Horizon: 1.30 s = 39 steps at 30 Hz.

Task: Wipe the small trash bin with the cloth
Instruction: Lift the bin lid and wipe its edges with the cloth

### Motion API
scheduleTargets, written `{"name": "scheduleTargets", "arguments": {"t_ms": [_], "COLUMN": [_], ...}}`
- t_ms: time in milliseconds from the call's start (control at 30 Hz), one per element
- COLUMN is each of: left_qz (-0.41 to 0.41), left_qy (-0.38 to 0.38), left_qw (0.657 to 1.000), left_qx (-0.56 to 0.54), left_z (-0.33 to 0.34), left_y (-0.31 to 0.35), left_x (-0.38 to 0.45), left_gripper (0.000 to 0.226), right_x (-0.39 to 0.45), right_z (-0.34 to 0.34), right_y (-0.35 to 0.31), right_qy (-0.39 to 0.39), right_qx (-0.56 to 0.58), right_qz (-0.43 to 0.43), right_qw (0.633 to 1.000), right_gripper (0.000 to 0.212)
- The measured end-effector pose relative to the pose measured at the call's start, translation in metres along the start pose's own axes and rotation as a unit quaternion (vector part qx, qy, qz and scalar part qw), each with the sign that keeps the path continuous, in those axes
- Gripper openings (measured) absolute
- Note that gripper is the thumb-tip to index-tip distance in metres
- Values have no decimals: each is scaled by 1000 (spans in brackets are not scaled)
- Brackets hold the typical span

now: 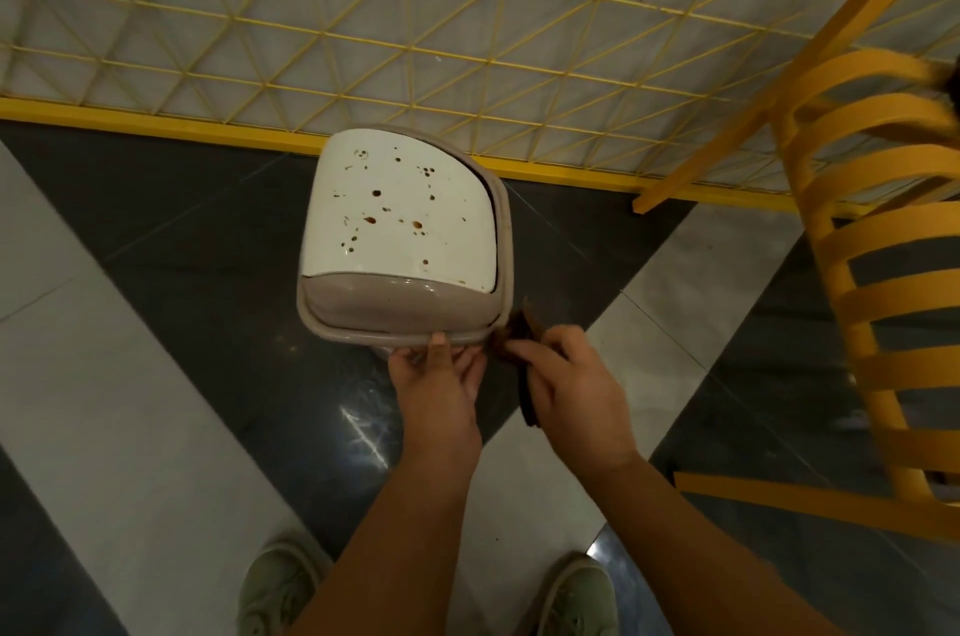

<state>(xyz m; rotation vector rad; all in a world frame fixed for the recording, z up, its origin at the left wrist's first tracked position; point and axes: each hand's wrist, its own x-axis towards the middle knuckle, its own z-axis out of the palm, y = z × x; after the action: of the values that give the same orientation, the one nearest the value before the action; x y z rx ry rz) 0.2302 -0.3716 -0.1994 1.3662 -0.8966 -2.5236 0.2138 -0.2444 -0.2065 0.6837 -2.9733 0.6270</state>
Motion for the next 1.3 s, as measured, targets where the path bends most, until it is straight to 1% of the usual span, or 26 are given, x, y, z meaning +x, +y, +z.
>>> {"name": "scheduleTargets", "arguments": {"t_ms": [33,100,200,267,300,333,367,433,467,500,567,633,700,733,833,867,933,1000,1133,1233,1300], "left_qz": [3,6,7,12,14,16,17,16,15,13,9,14,27,32,30,26,19,20,22,15,17], "left_qy": [0,0,-1,-2,-2,-1,1,9,9,7,6,12,11,9,13,16,20,18,16,14,10], "left_qw": [1000,1000,1000,1000,1000,1000,1000,1000,1000,1000,1000,1000,999,999,999,999,999,999,999,999,999], "left_qx": [3,10,8,7,10,13,14,13,13,13,8,8,22,29,32,31,31,33,28,31,37], "left_z": [0,0,1,1,1,1,0,0,2,3,4,3,1,-1,-1,0,1,2,2,2,1], "left_y": [-1,-2,-2,-2,-3,-3,-3,-4,-6,-7,-9,-9,-9,-9,-9,-9,-10,-9,-9,-9,-7], "left_x": [1,-1,-2,-2,-2,0,1,2,2,1,-1,-1,1,2,3,3,1,0,-1,-1,-1], "left_gripper": [31,30,32,35,35,34,33,34,36,37,38,36,35,36,39,39,37,36,35,37,34], "right_x": [3,9,11,5,4,5,7,14,17,19,17,13,18,22,25,23,20,25,26,19,23], "right_z": [-1,-1,7,14,13,9,3,-9,-11,-10,1,11,11,9,6,7,8,2,1,6,1], "right_y": [3,5,-8,-14,-13,-10,-4,8,10,5,-10,-14,-7,-3,-3,-5,-3,6,1,-6,0], "right_qy": [32,53,21,-12,-9,14,49,120,136,130,67,15,23,33,46,36,4,-19,-8,-28,-39], "right_qx": [20,31,23,29,39,55,76,111,121,110,83,74,45,33,35,26,-15,-52,-56,-57,-65], "right_qz": [18,24,-13,-39,-35,-7,47,152,168,147,66,15,-19,-22,16,4,-62,-107,-65,-114,-133], "right_qw": [999,998,999,999,999,998,995,975,969,974,992,997,999,999,998,999,998,993,996,991,988], "right_gripper": [26,30,35,34,32,29,28,28,28,27,25,26,24,21,18,20,24,19,29,37,36]}}
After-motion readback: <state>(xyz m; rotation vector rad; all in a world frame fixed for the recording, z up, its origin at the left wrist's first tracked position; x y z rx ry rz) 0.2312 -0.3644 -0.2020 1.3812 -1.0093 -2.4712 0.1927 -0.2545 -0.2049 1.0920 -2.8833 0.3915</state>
